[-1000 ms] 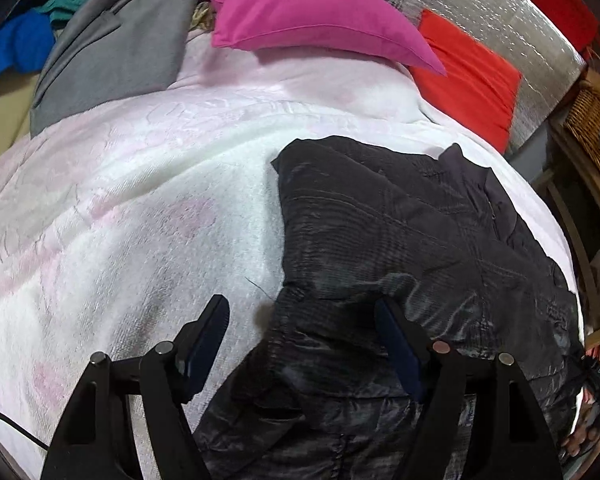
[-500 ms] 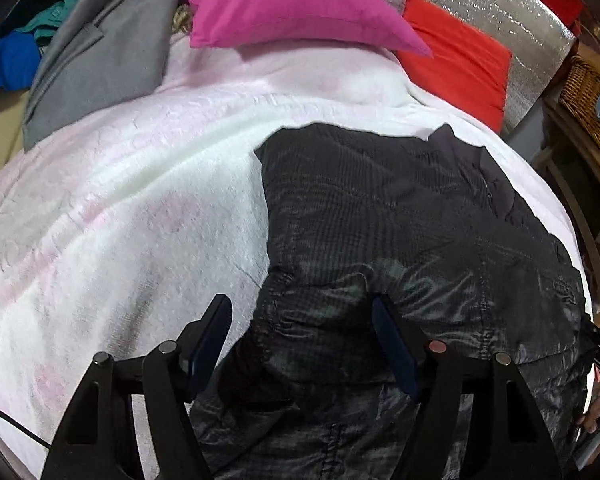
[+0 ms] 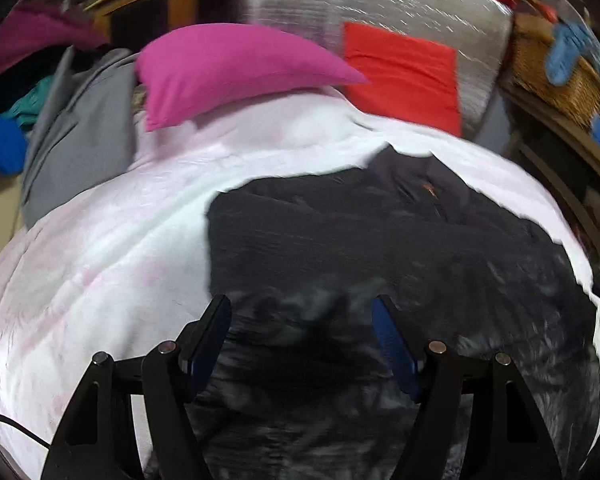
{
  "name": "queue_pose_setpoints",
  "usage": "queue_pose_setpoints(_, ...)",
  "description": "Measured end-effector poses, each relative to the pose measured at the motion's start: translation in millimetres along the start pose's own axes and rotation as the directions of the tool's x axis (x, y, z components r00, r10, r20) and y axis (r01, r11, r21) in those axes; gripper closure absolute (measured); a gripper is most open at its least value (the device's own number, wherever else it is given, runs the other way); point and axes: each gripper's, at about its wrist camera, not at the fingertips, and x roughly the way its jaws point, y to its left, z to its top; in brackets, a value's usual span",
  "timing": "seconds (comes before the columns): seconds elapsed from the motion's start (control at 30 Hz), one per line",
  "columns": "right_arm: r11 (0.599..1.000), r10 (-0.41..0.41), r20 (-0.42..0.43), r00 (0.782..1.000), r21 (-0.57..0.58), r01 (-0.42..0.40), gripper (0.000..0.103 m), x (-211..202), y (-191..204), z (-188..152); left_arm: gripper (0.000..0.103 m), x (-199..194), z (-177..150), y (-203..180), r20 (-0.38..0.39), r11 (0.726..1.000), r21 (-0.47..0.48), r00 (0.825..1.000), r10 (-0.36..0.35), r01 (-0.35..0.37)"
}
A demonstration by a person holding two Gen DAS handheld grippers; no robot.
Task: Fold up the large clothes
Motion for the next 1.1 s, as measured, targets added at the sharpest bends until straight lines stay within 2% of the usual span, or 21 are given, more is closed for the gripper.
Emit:
queue_pose_setpoints(0.1,0.999,-0.037,-0.097,0.995,-0.036,0.034,0.067,24,10,-14,0.030,13,-5,-16,-0.061,0.998,0.056,0.998,-0.009,0.012)
queue_pose_setpoints(0.17,0.995,-0.088,-0.193,0.977,-0.053,0.079,0.067,48,9,-23,0.029,30,-13,-23,-0.139,0.996,0.091,0.990,0.022,-0.009)
queue_pose_setpoints(0.27,0.996,-0.083,-0.191,0.978,-0.055,0.074,0.068,48,8,-25,0.029,30,-12,-25,-0.132,0.994,0.107,0.991,0.033,-0.019)
queue_pose_setpoints(0.4,0.999,0.022,-0.148,0.989,-0.032,-0.027,0.068,36,13,-21,0.029,18,-6,-26,-0.097,0.997,0.065,0.995,-0.032,0.038)
queue_pose_setpoints(0.53,0.994,0.070,-0.153,0.986,-0.073,-0.081,0.068,40,32,-23,0.029,7,-3,-42,-0.052,0.993,0.084,0.996,-0.077,0.081)
queue_pose_setpoints(0.6,0.991,0.094,-0.172,0.981,-0.080,-0.109,0.066,47,45,-26,0.029,10,-4,-50,-0.062,0.993,0.092,0.995,-0.072,0.078)
queue_pose_setpoints(0.67,0.989,0.104,-0.214,0.971,-0.084,-0.124,0.066,58,52,-32,0.029,19,-6,-56,-0.104,0.993,0.088,0.992,-0.071,0.080)
queue_pose_setpoints(0.77,0.992,0.046,-0.278,0.960,-0.101,-0.077,0.066,78,55,-40,0.029,34,-10,-63,-0.154,0.993,0.104,0.987,-0.041,0.058)
queue_pose_setpoints(0.87,0.992,0.088,-0.251,0.964,-0.067,-0.108,0.066,76,51,-34,0.029,30,-5,-64,-0.139,0.993,0.098,0.989,-0.055,0.069)
queue_pose_setpoints(0.93,0.992,0.110,-0.196,0.974,-0.035,-0.119,0.066,68,45,-25,0.029,27,-1,-59,-0.124,0.995,0.062,0.989,-0.075,0.083)
queue_pose_setpoints(1.1,0.996,0.063,-0.091,0.994,0.064,-0.058,0.066,61,18,-9,0.029,31,4,-45,-0.104,1.000,0.001,0.994,-0.030,0.030)
